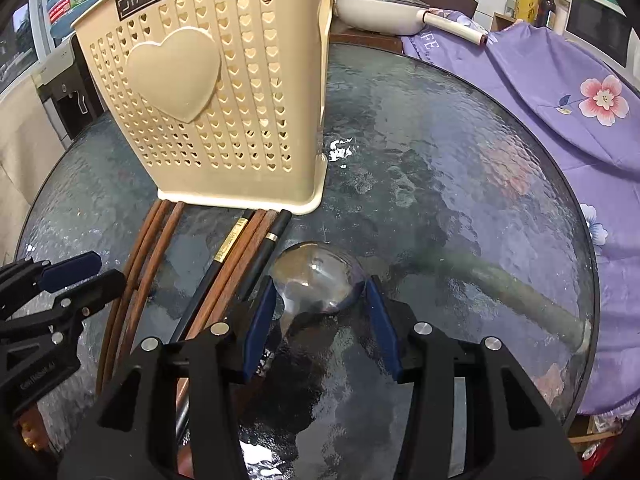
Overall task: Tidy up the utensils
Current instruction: 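Move the left tool to a brown chopstick while the right tool approaches the wooden-handled spoon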
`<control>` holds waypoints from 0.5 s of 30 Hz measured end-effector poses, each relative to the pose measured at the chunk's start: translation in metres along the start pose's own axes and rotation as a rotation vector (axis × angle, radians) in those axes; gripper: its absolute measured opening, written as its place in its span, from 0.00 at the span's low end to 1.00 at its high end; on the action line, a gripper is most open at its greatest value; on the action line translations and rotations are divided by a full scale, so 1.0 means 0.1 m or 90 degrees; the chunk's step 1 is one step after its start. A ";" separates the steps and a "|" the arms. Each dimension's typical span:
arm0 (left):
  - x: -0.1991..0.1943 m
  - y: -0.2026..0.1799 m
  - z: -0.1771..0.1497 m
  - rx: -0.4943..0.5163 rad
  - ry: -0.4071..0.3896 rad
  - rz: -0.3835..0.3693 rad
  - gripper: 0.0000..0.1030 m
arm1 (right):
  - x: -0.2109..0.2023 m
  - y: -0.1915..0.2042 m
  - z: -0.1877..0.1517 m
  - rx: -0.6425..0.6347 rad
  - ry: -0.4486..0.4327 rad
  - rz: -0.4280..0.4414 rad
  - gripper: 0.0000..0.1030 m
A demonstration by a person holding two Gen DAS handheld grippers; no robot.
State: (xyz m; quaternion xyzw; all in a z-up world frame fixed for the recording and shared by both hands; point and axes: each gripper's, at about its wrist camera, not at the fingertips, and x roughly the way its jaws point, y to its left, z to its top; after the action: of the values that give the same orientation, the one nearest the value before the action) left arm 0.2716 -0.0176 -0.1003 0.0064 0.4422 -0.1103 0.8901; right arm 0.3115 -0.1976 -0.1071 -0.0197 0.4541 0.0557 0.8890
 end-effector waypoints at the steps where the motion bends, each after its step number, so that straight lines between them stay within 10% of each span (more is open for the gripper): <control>1: 0.00 0.02 0.00 -0.002 0.001 0.004 0.36 | -0.01 -0.01 -0.01 0.001 0.002 0.001 0.46; 15: 0.18 -0.05 0.22 0.012 0.010 0.034 0.36 | 0.00 0.05 0.04 0.025 0.014 -0.017 0.47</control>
State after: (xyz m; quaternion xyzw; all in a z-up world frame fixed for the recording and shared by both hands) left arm 0.2983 -0.0283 -0.1007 0.0276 0.4479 -0.0910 0.8890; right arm 0.3140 -0.1922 -0.1046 -0.0085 0.4643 0.0347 0.8849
